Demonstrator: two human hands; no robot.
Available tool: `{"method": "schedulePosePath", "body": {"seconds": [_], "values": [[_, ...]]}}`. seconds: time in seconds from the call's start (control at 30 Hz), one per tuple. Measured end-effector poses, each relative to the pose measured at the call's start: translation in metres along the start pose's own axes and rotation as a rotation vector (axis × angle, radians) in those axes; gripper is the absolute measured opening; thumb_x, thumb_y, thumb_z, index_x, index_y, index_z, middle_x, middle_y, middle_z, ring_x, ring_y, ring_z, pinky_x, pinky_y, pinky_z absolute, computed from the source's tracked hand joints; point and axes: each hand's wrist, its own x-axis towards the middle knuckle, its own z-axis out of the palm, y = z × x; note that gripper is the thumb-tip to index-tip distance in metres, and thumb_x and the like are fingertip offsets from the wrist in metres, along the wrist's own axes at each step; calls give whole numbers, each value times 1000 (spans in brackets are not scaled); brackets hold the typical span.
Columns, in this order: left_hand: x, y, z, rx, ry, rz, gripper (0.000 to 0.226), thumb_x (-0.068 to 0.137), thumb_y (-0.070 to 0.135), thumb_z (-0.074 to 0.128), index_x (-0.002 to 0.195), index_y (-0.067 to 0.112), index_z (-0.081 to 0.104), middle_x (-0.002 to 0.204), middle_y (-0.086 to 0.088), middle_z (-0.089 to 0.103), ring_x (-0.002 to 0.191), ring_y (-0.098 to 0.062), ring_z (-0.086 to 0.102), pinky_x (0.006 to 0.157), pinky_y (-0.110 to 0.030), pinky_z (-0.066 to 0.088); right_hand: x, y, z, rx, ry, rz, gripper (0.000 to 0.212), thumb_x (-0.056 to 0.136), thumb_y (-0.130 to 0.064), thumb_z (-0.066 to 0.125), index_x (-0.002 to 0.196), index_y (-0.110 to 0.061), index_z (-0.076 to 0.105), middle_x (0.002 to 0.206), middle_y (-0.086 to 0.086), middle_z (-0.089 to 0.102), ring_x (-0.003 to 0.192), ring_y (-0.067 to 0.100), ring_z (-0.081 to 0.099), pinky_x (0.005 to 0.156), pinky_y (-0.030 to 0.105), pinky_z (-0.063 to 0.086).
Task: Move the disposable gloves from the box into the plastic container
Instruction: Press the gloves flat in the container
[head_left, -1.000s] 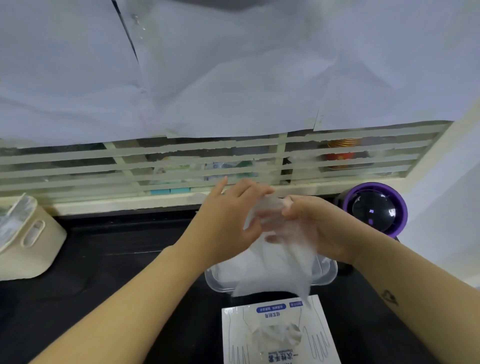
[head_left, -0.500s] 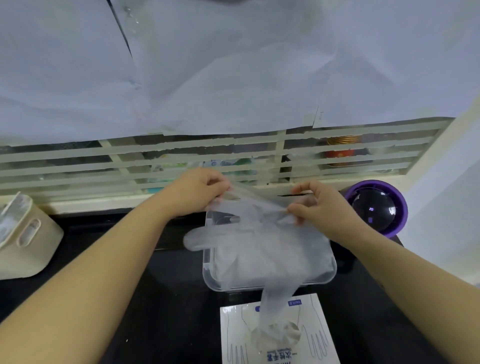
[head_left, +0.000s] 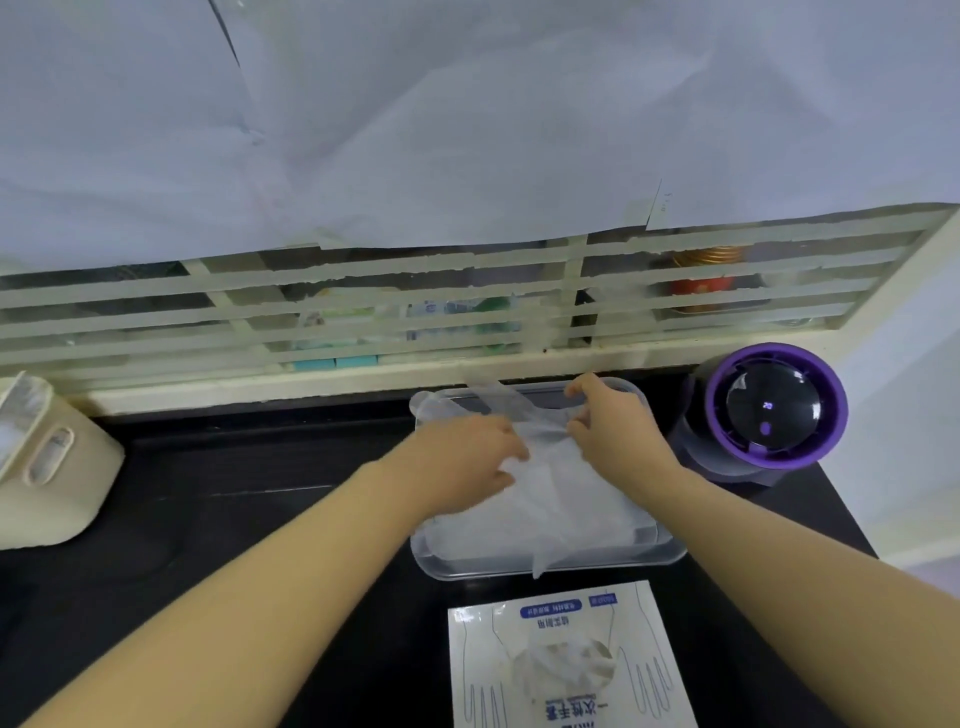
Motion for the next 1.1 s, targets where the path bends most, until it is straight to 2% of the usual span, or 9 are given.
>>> {"method": "schedulePosePath", "body": {"seconds": [0.13, 0.2, 0.3, 0.37, 0.47, 0.53, 0.73, 0.97, 1.1], "values": [[19, -9, 27, -12, -133, -40, 38, 99, 21, 52, 137, 28, 53, 149, 5, 43, 133, -17, 44, 105, -33, 40, 1, 3, 3, -159, -37, -34, 35, 97, -7, 45, 130, -17, 45, 84, 5, 64, 68, 19, 60, 65, 42, 55], [25, -11, 34, 17, -142, -33, 38, 100, 17, 52, 136, 28, 54, 148, 5, 44, 133, -17, 43, 103, -34, 42, -3, 4, -1, -230, 5, -83, 38, 95, -8, 49, 132, -17, 46, 102, 4, 63, 83, 20, 59, 68, 36, 53], [35, -16, 45, -8, -170, -57, 39, 99, 12, 50, 134, 30, 56, 141, 7, 51, 127, -15, 49, 99, -33, 45, -10, 0, -9, -366, 199, -360, 38, 80, -13, 72, 116, -14, 59, 108, 5, 59, 95, 25, 56, 76, 32, 47], [40, -17, 50, -41, -196, -83, 38, 99, 14, 51, 133, 30, 56, 138, 8, 53, 123, -13, 51, 98, -30, 44, -17, -7, -9, -374, 79, -482, 30, 84, -18, 70, 112, -16, 61, 110, 1, 57, 99, 22, 55, 80, 30, 45], [44, -13, 54, -20, -213, -75, 37, 99, 16, 52, 135, 26, 54, 144, 5, 47, 125, -17, 49, 101, -31, 42, -23, -8, 8, -375, -356, -298, 39, 93, -30, 59, 130, -21, 51, 131, -1, 49, 112, 18, 52, 91, 28, 44], [46, -13, 56, 10, -227, -67, 40, 99, 17, 53, 139, 24, 51, 147, 2, 43, 127, -21, 48, 102, -34, 41, -20, -2, 20, -414, -499, -174, 56, 90, -34, 63, 139, -20, 40, 139, 4, 42, 118, 23, 49, 96, 32, 44], [52, -12, 61, 32, -322, -118, 52, 98, 23, 55, 147, 21, 39, 146, -6, 37, 124, -27, 48, 102, -38, 44, -9, 7, 39, -517, -656, -22, 83, 85, -39, 68, 147, -16, 19, 148, 12, 20, 133, 32, 29, 105, 41, 39], [57, -10, 62, 45, -391, -179, 66, 92, 30, 64, 148, 15, 33, 147, -6, 24, 119, -28, 51, 99, -40, 47, -7, 1, 46, -556, -750, 119, 116, 73, -74, 60, 152, -19, -3, 156, 13, 1, 142, 37, 9, 113, 49, 27], [57, -7, 61, 43, -393, -197, 69, 92, 31, 64, 149, 15, 29, 148, -6, 23, 118, -28, 51, 97, -40, 48, -10, -8, 37, -508, -782, 82, 99, 83, -69, 53, 153, -16, 8, 157, 13, 10, 142, 33, 15, 111, 47, 26]]}}
